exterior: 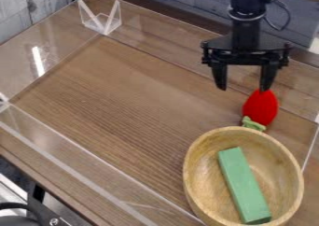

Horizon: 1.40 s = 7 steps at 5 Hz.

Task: Put the green block in the brown bowl

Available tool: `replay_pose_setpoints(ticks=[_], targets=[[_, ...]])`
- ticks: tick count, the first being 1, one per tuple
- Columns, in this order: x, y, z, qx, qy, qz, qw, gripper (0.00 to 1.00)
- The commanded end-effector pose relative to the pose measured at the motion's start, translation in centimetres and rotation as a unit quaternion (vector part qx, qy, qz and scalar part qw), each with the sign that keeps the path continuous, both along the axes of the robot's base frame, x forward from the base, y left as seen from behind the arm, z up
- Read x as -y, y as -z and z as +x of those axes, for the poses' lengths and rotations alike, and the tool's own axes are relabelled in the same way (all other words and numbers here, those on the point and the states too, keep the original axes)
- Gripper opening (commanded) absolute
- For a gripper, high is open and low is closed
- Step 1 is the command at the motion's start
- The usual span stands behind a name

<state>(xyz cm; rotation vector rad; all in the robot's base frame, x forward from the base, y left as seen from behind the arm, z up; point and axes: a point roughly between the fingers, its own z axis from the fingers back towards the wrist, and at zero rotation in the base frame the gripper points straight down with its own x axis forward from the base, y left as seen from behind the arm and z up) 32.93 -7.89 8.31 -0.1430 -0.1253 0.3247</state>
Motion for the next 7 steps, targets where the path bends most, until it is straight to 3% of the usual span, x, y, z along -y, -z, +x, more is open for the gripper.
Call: replay_pose_setpoints(ticks=[1,2,3,4,5,6,7], targets=[[0.1,-2.4,0.7,0.034,-0.001,-0.005,0.9994,1.00],[-0.2,-2.7,0.9,0.037,-0.006,-0.003,0.9993,1.00],[-1.7,-2.1,1.3,0.042,-0.020,-0.002,0.9989,0.00],[-2.9,-1.2,1.7,0.042,-0.038,0.000,0.9984,1.00],[-2.4,-1.4,2.2,0.039,-0.027,0.004,0.9988,0.00],[-1.3,-0.8,3.0,0.041,-0.033,0.003,0.9986,0.00],[-0.4,-0.7,3.1,0.037,-0.031,0.003,0.9989,1.00]])
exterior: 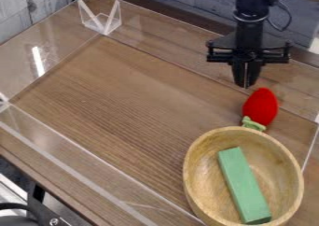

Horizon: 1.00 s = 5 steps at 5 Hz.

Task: Put the green block in the brown bowl

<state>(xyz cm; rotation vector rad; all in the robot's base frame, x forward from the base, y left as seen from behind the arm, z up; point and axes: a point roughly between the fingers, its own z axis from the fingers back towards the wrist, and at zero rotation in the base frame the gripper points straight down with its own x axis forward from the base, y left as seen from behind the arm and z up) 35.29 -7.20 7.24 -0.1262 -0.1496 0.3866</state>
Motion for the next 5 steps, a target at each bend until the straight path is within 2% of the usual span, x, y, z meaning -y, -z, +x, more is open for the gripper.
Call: replay_pose_setpoints(ticks=[1,2,3,4,5], targets=[[0.5,-1.9,0.7,0.025,-0.003,-0.010,0.9996,1.00],[0.5,-1.9,0.9,0.030,-0.013,-0.013,0.9994,0.00],[-0.2,-2.4,1.4,0.033,-0.020,-0.015,0.9991,0.00],[-0.7,-2.8,1.7,0.029,-0.015,-0.018,0.9993,1.00],[-0.6,-3.0,0.9,0.022,0.003,-0.022,0.9995,1.00]])
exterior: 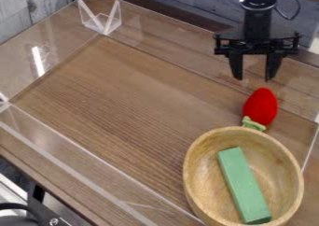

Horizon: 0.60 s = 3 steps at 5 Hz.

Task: Put the green block in the brown bowl

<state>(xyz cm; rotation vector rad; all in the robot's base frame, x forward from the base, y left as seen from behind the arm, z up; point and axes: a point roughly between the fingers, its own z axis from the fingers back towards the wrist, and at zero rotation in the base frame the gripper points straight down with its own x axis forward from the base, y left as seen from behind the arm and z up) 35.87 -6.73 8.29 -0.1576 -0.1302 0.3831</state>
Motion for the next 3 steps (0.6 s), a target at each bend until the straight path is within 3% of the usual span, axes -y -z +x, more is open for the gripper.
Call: replay_pose_setpoints(ticks=[1,2,3], targets=[[-0.3,-1.8,-0.3,0.024,0.007,-0.001,0.9997,0.00],[-1.4,-0.7,-1.3,0.026,-0.003,0.001,0.9997,0.00],[-2.4,-1.9,-2.3,0.041,-0.011,-0.016,0.9990,1.00]])
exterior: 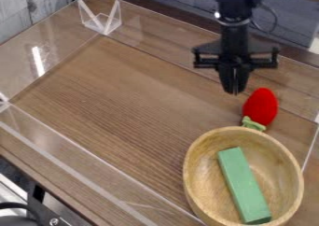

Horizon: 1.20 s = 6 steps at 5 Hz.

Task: Put the green block in the brown bowl

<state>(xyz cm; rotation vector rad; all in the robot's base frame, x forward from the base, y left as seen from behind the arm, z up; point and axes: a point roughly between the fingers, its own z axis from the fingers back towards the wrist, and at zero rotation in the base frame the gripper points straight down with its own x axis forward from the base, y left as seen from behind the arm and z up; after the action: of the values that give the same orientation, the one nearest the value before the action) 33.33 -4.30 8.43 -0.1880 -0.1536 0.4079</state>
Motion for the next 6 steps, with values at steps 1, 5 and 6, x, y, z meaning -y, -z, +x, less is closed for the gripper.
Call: replay_pose_setpoints(ticks=[1,5,6], targets=[[-0.4,-2.5,1.6,0.032,0.015,-0.001,0.9994,1.00],[-2.9,-1.8,4.1,0.016,-0.019,0.022,0.9994,1.00],[-2.8,-2.0,4.1,0.013,-0.050,0.023,0.9984,0.00]])
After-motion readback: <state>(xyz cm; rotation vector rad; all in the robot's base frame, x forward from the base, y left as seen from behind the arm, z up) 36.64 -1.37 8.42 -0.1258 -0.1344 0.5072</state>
